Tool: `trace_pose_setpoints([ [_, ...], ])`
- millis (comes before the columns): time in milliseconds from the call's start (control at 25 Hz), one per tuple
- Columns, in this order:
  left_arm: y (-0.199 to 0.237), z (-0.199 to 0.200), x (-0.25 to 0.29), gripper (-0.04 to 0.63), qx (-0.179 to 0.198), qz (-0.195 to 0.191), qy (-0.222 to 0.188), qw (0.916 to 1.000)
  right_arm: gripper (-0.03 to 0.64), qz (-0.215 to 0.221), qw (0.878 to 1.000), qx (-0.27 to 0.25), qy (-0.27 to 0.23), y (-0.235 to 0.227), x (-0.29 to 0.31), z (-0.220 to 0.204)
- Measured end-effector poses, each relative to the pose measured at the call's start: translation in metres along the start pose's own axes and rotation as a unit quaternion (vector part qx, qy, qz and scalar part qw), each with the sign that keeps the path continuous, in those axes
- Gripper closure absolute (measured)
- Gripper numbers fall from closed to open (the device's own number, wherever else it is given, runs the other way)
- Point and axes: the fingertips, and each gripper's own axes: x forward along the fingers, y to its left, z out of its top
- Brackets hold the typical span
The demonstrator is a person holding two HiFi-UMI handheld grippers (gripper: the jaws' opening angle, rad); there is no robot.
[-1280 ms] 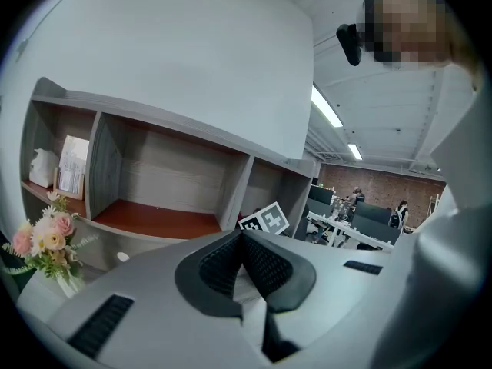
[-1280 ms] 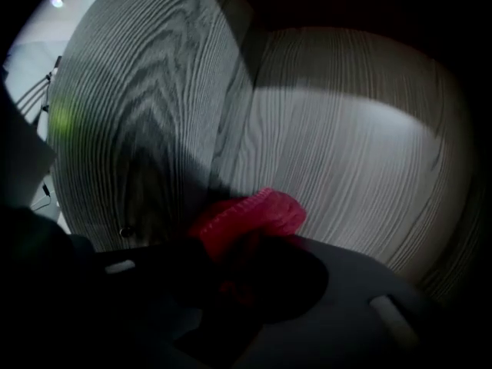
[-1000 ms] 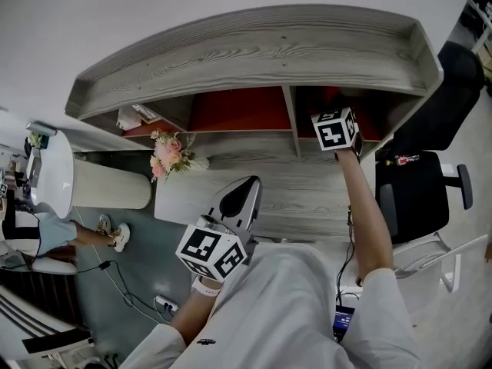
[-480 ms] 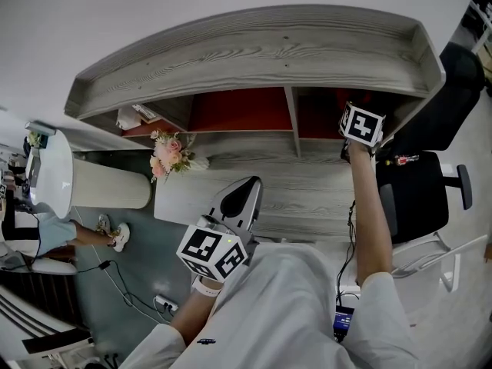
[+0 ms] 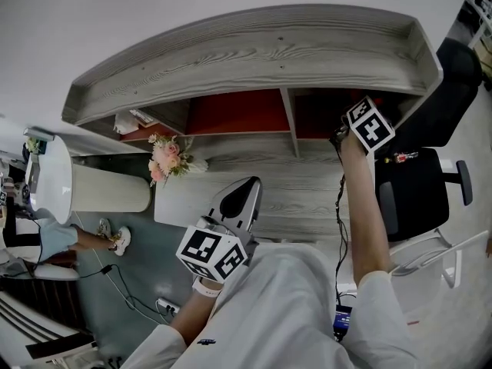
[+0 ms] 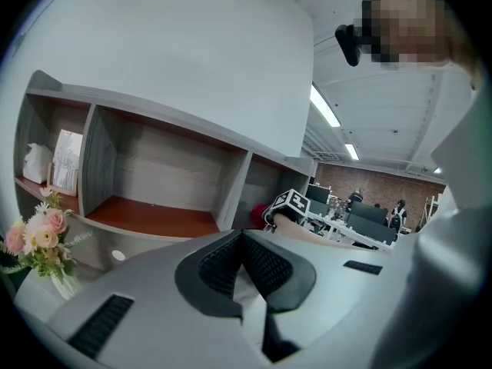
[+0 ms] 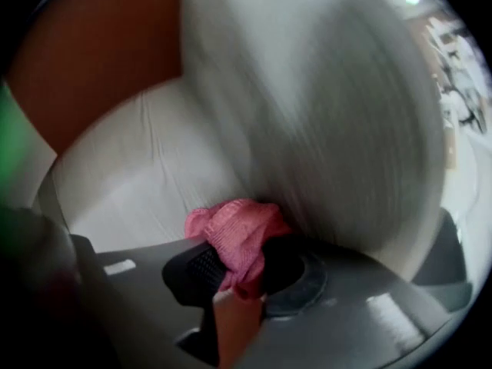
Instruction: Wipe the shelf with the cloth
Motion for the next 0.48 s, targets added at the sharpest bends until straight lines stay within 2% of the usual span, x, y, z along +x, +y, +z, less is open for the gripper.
trace_pose_setpoints([
  [120,0.005,0.002,-0.003,0.594,-0.002,0.005,-0.003,1.0000,0.505,0.021,0.997,0.066,-0.044,0.008,-0.010,0.021],
  [280,0.008,0.003,-0.005,0.594,-0.004,0.006,-0.007,0.9999,0.505,0.093,0.983,0.134,-0.087,0.026,-0.026,0.056],
  [480,0.006,0.003,-0.002,0.594,-0.006,0.001,-0.009,0.9999,0.506,0.166,0.960,0.172,-0.143,0.046,-0.056,0.094],
])
